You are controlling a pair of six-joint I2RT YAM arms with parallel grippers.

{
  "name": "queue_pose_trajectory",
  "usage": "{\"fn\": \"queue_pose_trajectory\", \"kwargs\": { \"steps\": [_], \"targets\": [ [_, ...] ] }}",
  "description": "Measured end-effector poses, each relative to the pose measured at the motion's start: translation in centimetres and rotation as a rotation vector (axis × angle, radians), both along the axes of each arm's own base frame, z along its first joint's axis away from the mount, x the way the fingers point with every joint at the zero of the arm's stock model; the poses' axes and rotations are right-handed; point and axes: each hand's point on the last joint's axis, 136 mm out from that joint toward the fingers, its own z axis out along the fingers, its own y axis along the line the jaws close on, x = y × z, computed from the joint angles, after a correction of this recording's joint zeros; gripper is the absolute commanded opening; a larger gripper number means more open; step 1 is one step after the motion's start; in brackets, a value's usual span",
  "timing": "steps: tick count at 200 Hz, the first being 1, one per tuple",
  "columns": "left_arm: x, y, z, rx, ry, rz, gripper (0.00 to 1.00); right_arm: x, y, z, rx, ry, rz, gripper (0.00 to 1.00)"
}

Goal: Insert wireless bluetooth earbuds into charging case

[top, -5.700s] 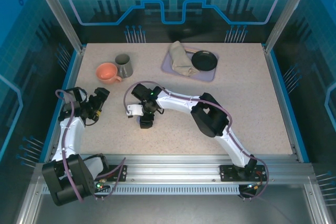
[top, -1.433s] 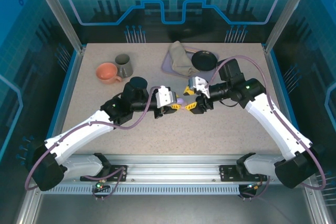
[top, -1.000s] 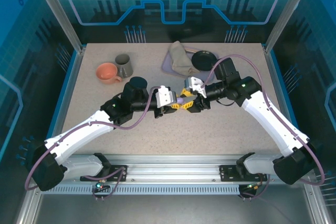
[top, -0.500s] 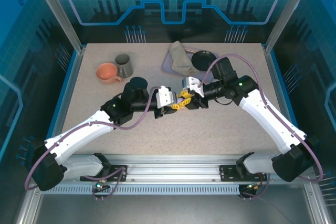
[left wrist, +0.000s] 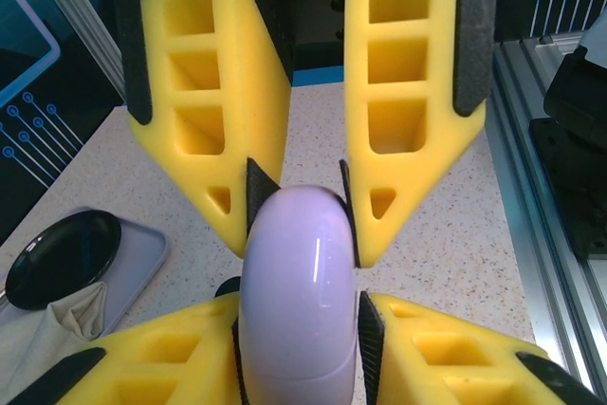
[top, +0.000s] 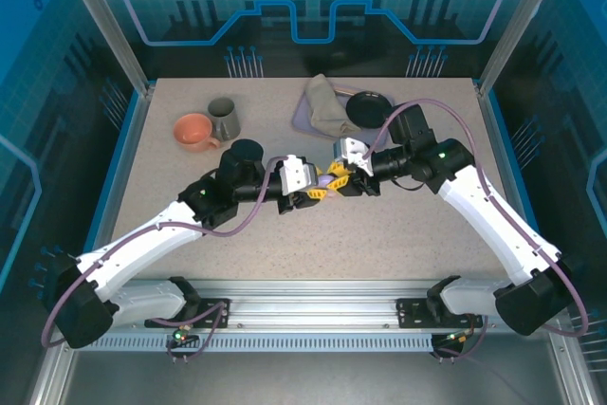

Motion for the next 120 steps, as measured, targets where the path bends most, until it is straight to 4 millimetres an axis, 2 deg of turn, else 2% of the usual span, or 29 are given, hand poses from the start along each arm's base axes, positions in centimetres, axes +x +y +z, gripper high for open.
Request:
{"fn": "queue_pose_trajectory", "kwargs": {
  "steps": [41, 77, 86, 94, 120],
  "targets": [
    [0.00, 0.01, 0.03, -0.003, 0.008, 0.003, 0.22, 0.08, -0.05, -0.16, 0.003, 0.000, -0.002, 0.26],
    [-0.01, 0.02, -0.02, -0.005, 0.018, 0.007, 0.21, 0.12, -0.04, -0.21, 0.009, 0.004, -0.009, 0.25],
    [0.01, 0.03, -0.01, -0.005, 0.018, 0.007, 0.24, 0.12, -0.04, -0.16, 0.011, 0.004, -0.011, 0.24],
    [0.03, 0.04, 0.00, -0.006, 0.019, 0.009, 0.34, 0.16, -0.04, -0.16, 0.013, 0.005, -0.013, 0.24],
    [0.08, 0.00, 0.12, -0.011, 0.019, 0.011, 0.36, 0.26, 0.07, -0.18, 0.023, 0.013, -0.019, 0.24]
  ]
}}
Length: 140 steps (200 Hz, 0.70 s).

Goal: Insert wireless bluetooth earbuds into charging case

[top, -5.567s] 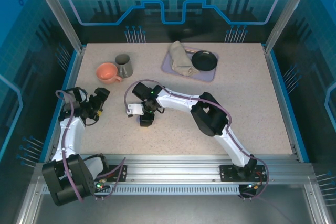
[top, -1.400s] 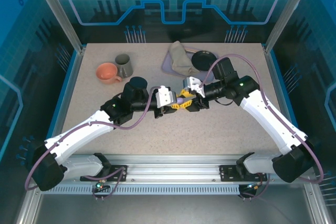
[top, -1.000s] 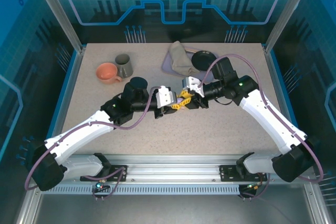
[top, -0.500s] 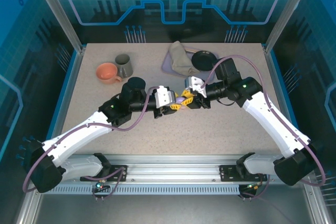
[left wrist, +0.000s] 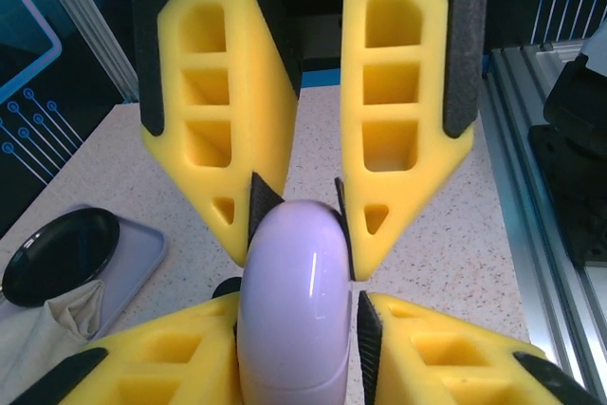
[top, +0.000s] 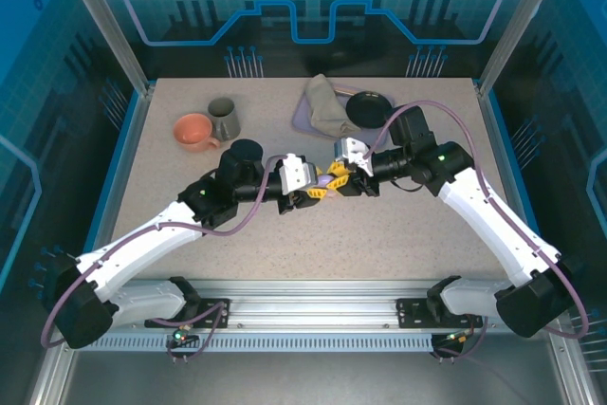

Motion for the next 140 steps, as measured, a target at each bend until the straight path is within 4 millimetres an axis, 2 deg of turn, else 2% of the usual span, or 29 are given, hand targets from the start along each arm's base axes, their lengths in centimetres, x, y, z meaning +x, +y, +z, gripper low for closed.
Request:
{"fn": "queue_pose_trajectory", "kwargs": {
  "steps": [107, 140],
  "targets": [
    [0.10, -0.08, 0.37, -0.011, -0.013, 0.000, 0.35, 0.00, -0.13, 0.75, 0.038, 0.001, -0.012, 0.24],
    [0.09, -0.09, 0.37, -0.012, -0.011, 0.000, 0.28, -0.16, -0.20, 0.97, 0.046, 0.000, -0.011, 0.24]
  ]
}}
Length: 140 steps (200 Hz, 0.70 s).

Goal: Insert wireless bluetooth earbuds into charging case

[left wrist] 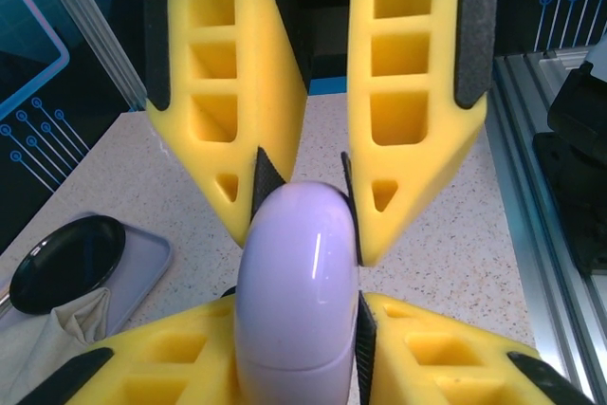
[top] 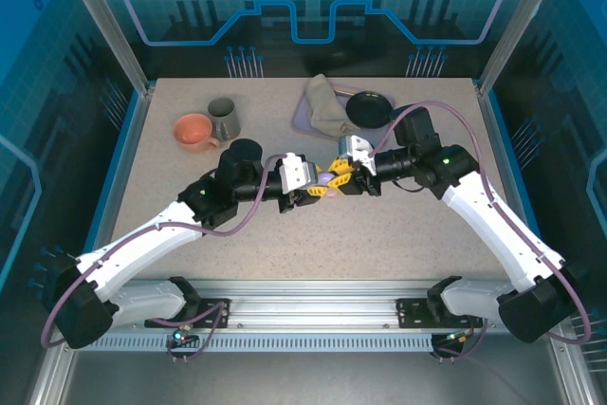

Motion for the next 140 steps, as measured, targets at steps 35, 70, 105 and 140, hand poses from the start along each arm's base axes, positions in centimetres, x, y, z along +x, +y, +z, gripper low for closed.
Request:
{"fn": "queue_pose_trajectory", "kwargs": {
  "steps": [35, 70, 105, 140],
  "targets": [
    [-0.01, 0.02, -0.08, 0.001, 0.009, 0.002, 0.22, 0.04, -0.03, -0.14, 0.004, 0.002, 0.001, 0.24],
    [-0.02, 0.02, -0.10, -0.002, 0.019, 0.005, 0.16, 0.06, -0.02, -0.16, 0.004, 0.001, 0.001, 0.26],
    [-0.01, 0.02, -0.07, -0.003, 0.018, 0.005, 0.13, 0.05, -0.06, -0.23, 0.001, 0.005, -0.001, 0.41],
    [-0.02, 0.02, -0.10, -0.002, 0.019, 0.005, 0.10, 0.19, -0.10, -0.29, -0.002, 0.014, -0.014, 0.49]
  ]
}}
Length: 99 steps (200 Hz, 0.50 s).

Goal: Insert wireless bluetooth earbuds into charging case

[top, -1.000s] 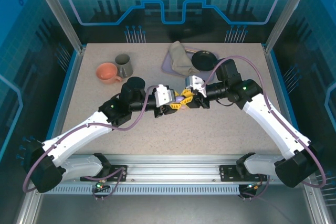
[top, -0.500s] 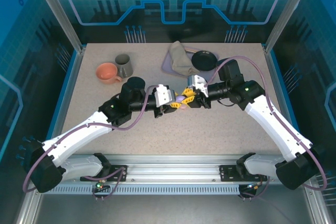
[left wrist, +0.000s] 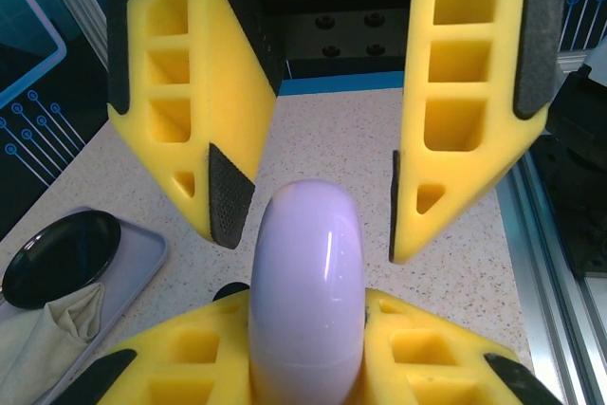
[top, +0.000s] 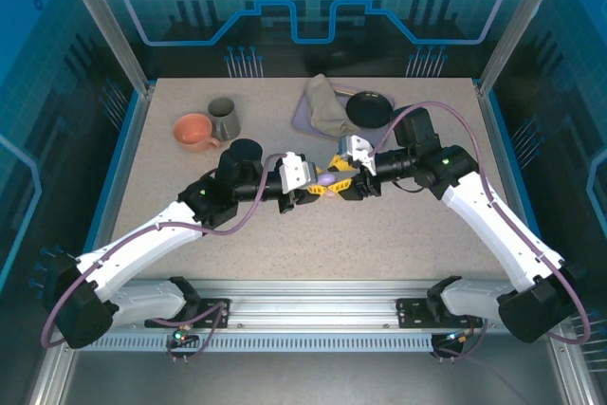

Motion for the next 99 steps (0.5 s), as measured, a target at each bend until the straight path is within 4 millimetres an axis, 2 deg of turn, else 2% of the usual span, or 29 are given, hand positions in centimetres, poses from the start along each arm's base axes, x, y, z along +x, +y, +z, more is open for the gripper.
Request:
{"fn": "queue_pose_trajectory", "kwargs": {
  "steps": [99],
  "targets": [
    [0.3, 0.1, -0.2, 0.007, 0.000, 0.016, 0.07, 1.2, -0.2, -0.2, -0.020, 0.007, -0.073, 0.46]
  ]
}}
